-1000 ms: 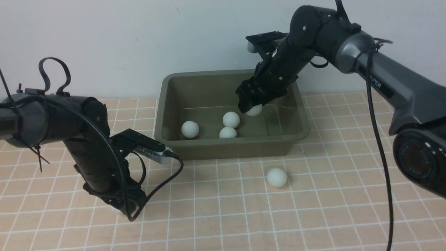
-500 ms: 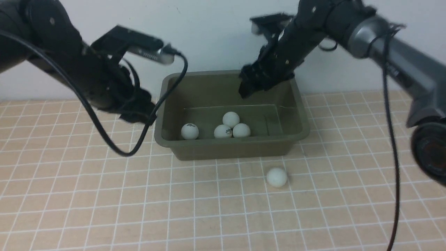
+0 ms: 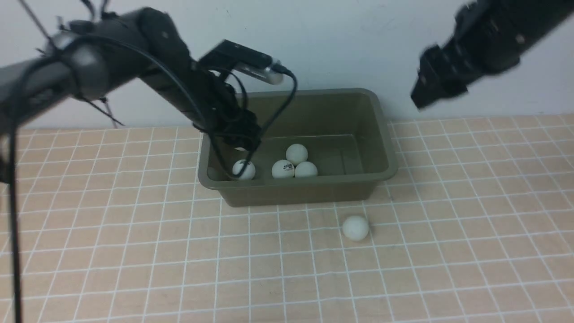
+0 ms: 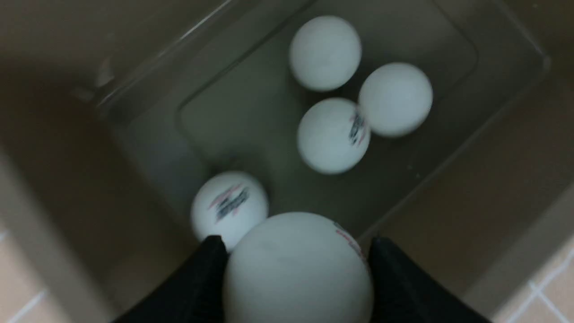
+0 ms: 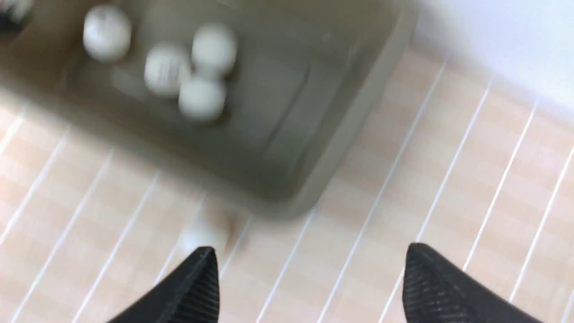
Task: Put the table tennis balls into the box on the light coffee tablecloth.
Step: 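Drop the ball into the bin, then reach for and grasp a ping pong ball on the table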
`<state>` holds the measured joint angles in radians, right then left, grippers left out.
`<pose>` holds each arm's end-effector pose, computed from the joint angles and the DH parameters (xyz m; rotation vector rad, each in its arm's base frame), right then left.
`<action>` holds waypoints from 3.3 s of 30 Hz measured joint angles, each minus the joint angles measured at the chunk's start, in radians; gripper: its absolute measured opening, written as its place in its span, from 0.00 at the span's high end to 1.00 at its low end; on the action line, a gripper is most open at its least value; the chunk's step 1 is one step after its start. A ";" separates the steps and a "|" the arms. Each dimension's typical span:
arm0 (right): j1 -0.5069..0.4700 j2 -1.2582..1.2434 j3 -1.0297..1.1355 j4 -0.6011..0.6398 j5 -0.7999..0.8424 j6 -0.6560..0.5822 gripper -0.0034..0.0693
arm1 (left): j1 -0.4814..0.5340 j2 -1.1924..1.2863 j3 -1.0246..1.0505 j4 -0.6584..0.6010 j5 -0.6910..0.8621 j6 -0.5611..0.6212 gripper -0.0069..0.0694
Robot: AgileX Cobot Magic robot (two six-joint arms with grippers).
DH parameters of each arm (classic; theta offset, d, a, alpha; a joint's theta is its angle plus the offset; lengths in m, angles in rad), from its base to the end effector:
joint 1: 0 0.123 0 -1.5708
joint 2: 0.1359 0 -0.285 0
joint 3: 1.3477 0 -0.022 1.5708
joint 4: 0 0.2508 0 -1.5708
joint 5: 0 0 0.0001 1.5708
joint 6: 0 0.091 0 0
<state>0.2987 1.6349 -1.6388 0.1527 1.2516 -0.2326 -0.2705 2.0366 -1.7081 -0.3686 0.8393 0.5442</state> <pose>0.3215 0.1128 0.3646 -0.6928 2.6387 0.2304 0.4309 -0.1448 0.2435 0.8110 2.4658 -0.3469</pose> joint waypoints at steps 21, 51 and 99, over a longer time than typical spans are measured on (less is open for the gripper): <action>0.033 -0.331 0.861 0.291 -0.552 -0.201 0.28 | -0.018 0.159 -0.124 -0.002 -0.006 0.025 0.32; 0.207 0.075 0.718 0.322 -0.948 -0.071 0.28 | 0.214 -0.334 -0.217 -0.284 0.410 0.110 0.42; 0.269 0.232 0.499 0.293 -0.555 -0.077 0.45 | 0.214 -0.489 -0.217 -0.344 0.413 0.131 0.42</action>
<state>0.5676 1.8665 -1.1394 0.4455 0.6965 -0.3093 -0.0566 1.5477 -1.9250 -0.7121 1.2528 0.6753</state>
